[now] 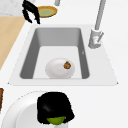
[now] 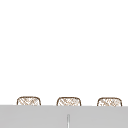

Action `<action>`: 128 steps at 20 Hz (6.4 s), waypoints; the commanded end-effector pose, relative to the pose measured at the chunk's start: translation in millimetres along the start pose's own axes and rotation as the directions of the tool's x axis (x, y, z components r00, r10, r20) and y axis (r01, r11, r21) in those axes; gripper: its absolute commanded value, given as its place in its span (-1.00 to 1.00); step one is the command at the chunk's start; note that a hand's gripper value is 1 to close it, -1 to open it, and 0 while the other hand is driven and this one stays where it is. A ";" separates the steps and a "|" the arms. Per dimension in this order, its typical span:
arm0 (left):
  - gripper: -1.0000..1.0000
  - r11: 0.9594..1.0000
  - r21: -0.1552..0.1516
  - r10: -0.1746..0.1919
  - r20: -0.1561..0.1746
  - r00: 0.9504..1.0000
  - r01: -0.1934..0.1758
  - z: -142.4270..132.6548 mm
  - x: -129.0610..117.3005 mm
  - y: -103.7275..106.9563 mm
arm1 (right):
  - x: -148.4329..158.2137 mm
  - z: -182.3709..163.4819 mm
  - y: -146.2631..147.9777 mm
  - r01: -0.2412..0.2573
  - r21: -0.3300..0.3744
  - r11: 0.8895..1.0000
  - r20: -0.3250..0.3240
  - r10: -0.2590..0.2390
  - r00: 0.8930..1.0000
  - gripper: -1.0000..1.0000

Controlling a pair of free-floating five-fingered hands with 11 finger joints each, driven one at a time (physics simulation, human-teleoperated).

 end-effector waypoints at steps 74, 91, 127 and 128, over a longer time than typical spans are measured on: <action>0.00 1.000 0.000 0.000 0.000 1.000 0.000 0.0 0.0 0.0 | 393.7 -114.4 59.9 0.177 -0.052 0.983 -0.142 -0.183 0.973 1.00; 0.00 1.000 0.000 0.000 0.000 1.000 0.000 0.0 0.0 0.0 | 448.7 -230.2 121.3 0.136 0.131 0.982 -0.211 -0.107 0.972 1.00; 0.00 1.000 0.000 0.000 0.000 1.000 0.000 0.0 0.0 0.0 | 394.7 -99.2 18.9 0.154 0.105 0.982 -0.117 -0.142 0.983 -1.00; 0.00 1.000 0.000 0.000 0.000 1.000 0.000 0.0 0.0 0.0 | 391.2 -97.6 20.0 0.149 0.105 0.983 -0.105 -0.138 0.985 -1.00</action>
